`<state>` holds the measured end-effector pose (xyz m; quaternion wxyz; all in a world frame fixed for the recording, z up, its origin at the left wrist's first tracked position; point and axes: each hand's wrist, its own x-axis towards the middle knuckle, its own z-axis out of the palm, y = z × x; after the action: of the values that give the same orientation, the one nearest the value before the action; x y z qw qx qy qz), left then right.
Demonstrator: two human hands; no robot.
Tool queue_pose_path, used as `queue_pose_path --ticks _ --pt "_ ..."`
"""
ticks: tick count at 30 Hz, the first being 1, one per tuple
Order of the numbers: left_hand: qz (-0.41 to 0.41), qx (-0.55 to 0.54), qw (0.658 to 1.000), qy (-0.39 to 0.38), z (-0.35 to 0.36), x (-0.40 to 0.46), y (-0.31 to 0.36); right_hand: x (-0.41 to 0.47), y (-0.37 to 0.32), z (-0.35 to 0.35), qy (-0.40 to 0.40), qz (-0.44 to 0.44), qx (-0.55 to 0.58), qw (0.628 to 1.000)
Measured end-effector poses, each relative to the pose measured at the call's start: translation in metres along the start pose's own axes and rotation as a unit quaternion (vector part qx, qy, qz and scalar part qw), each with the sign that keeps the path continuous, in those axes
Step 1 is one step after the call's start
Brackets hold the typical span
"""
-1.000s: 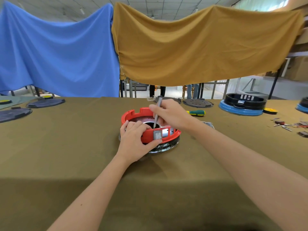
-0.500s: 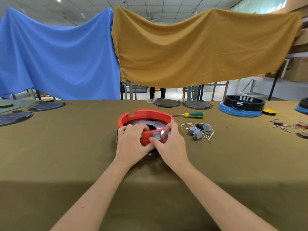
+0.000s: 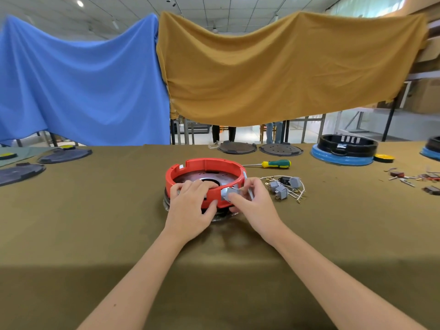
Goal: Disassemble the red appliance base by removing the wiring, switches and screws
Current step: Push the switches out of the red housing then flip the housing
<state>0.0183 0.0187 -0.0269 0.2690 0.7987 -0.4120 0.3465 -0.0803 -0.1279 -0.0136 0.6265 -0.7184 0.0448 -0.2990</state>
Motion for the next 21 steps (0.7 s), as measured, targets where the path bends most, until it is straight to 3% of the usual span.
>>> queue_pose_path --ticks 4,7,10,14,21 --pt "0.001 0.009 1.0 0.003 0.001 0.0 -0.002 0.001 -0.002 -0.018 0.043 -0.011 -0.025 0.999" --pt "-0.001 0.018 1.0 0.011 0.003 0.0 -0.004 0.009 -0.004 -0.047 0.123 0.001 -0.11 0.986" --pt "-0.006 0.02 1.0 0.009 0.003 0.002 -0.003 0.026 -0.006 -0.076 0.2 0.021 -0.126 0.971" --pt "-0.014 0.006 1.0 -0.003 0.0 0.0 -0.001 0.046 0.0 -0.099 0.221 0.056 -0.224 0.948" --pt "-0.029 -0.028 0.999 0.01 -0.002 0.001 0.0 0.032 0.024 -0.112 0.296 0.032 -0.167 0.94"
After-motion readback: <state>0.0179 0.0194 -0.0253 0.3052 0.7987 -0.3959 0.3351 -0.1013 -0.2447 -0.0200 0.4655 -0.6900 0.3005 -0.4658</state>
